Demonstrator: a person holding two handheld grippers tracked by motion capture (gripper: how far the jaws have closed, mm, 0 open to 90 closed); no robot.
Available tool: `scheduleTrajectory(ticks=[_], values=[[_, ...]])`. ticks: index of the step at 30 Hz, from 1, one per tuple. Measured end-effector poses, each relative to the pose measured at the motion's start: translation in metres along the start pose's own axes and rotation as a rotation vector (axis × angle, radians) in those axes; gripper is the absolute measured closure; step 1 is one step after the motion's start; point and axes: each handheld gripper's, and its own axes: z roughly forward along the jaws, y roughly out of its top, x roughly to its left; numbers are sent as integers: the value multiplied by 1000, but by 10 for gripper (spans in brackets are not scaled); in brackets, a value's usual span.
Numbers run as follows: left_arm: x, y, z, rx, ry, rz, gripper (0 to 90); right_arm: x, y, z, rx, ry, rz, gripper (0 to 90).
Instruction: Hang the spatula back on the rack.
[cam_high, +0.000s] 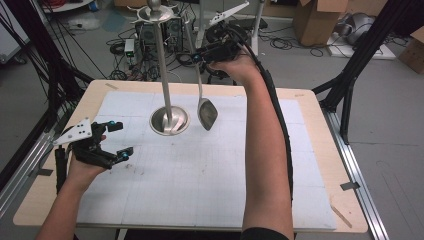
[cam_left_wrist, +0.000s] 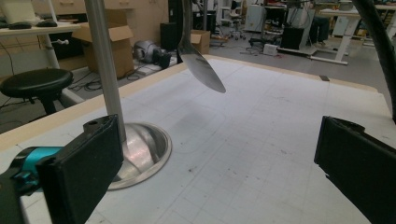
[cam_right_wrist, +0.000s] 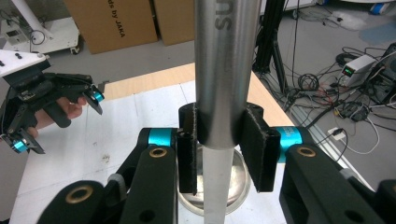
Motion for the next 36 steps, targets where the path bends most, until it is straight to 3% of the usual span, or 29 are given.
scheduleTrajectory(ticks=[8, 20, 36], values=[[0, 0, 0, 0, 1, -1, 17, -1, 0, 7, 12, 10, 0, 691], [-1, 1, -1, 0, 1, 1, 17, 14, 5, 17, 28, 54, -42, 691], [0, 1, -2, -4, 0, -1, 17, 12, 2, 33, 19, 55, -27, 685]])
